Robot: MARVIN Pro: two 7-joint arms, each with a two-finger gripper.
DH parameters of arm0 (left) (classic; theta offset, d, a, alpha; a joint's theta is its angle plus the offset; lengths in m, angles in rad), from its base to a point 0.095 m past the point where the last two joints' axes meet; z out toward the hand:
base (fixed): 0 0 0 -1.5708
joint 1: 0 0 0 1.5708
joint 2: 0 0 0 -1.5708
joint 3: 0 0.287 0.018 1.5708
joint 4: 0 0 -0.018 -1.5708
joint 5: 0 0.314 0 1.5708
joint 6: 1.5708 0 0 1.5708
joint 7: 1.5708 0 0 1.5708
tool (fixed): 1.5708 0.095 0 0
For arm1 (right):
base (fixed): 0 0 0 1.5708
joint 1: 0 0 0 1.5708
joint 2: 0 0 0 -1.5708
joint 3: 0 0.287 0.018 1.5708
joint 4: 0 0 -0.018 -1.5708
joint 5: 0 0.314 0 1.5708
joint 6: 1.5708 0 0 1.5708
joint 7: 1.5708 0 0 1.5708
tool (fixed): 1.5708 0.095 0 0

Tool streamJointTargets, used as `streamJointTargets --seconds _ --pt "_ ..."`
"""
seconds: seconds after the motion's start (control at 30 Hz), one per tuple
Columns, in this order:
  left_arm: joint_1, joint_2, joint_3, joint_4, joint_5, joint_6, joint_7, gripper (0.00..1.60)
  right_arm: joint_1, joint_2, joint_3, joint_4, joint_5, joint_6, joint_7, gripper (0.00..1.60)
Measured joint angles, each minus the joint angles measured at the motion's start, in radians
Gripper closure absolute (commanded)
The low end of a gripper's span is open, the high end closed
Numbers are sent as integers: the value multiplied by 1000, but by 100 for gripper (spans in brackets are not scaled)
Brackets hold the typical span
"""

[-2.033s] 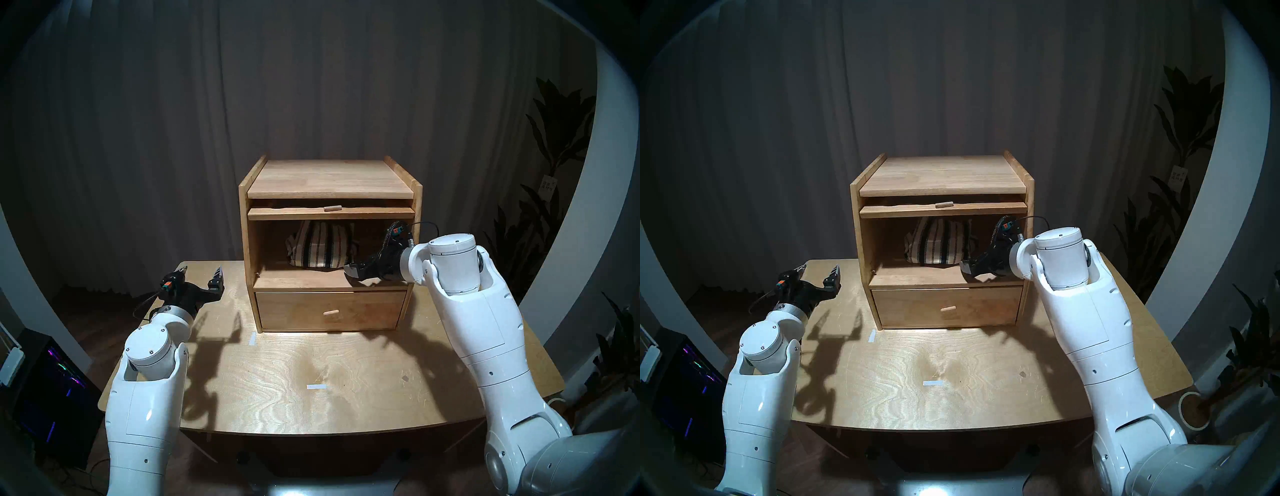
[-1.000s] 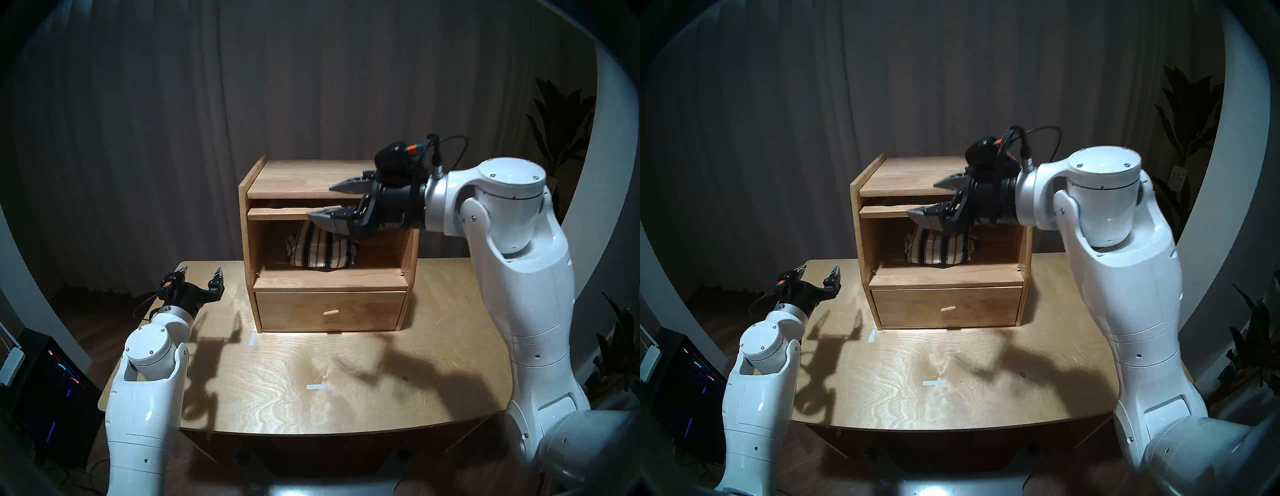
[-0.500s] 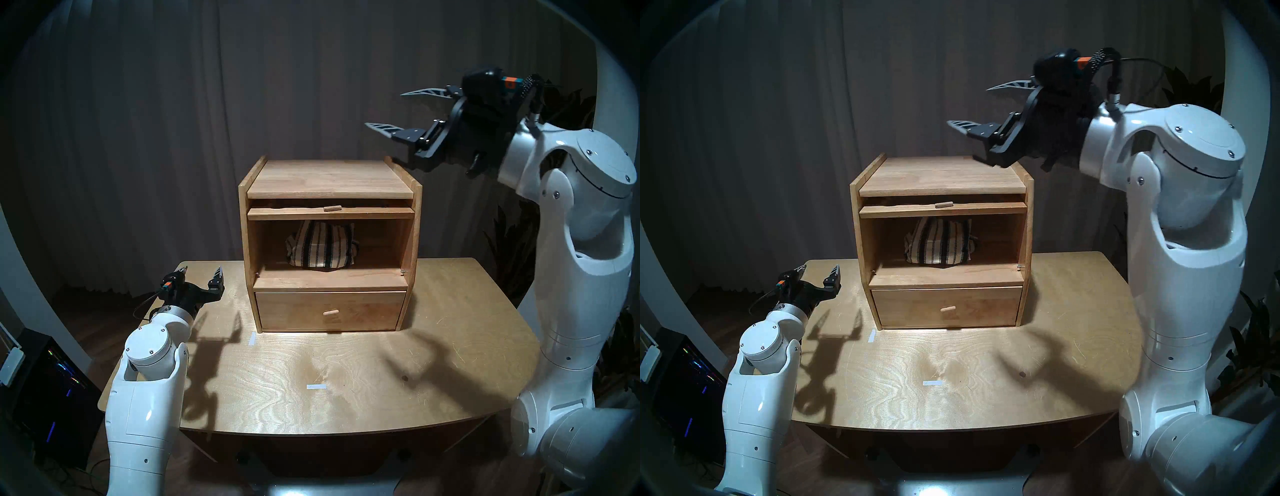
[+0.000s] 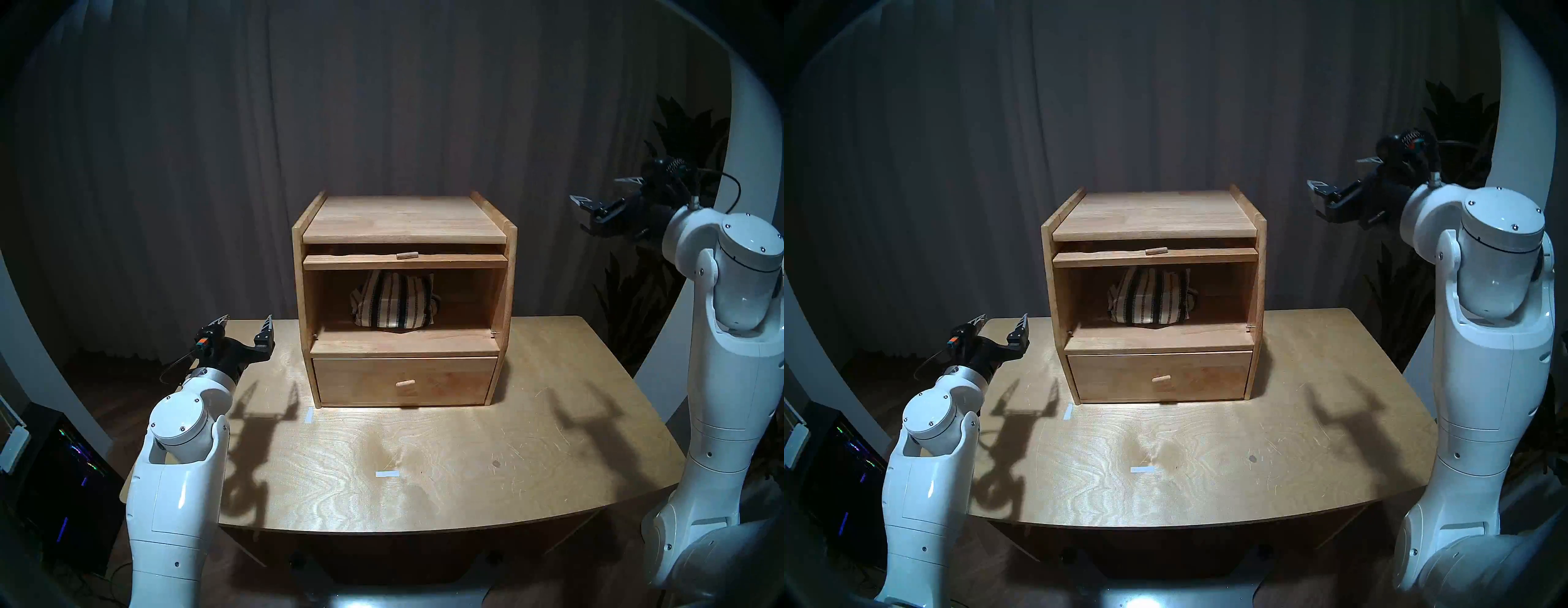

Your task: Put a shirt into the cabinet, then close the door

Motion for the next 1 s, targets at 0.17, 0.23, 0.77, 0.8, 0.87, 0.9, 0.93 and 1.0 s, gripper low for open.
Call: streamJointTargets --seconds 0.17,0.23,0.77,0.8,0.87,0.9,0.93,1.0 --pt "21 7 -7 -12 8 -8 -11 0 -68 -35 76 86 -34 14 -29 0" --pt "32 12 -13 -15 12 -11 -16 0 -92 -51 99 119 -44 15 -38 0" --pt "106 42 -129 -92 -95 -34 -116 0 -253 -165 116 275 -103 -162 -116 0" --pt "108 39 -130 -100 -109 -34 -122 0 -254 -167 106 284 -109 -182 -124 0" --pt "110 33 -131 -111 -128 -33 -132 0 -252 -169 90 302 -117 -210 -134 0" --pt "111 30 -131 -115 -136 -33 -136 0 -250 -170 84 311 -120 -221 -139 0" --pt "113 27 -130 -119 -145 -33 -141 0 -246 -170 76 323 -124 -236 -145 0" --pt "117 20 -126 -131 -162 -33 -152 0 -234 -171 61 350 -132 -270 -160 0"
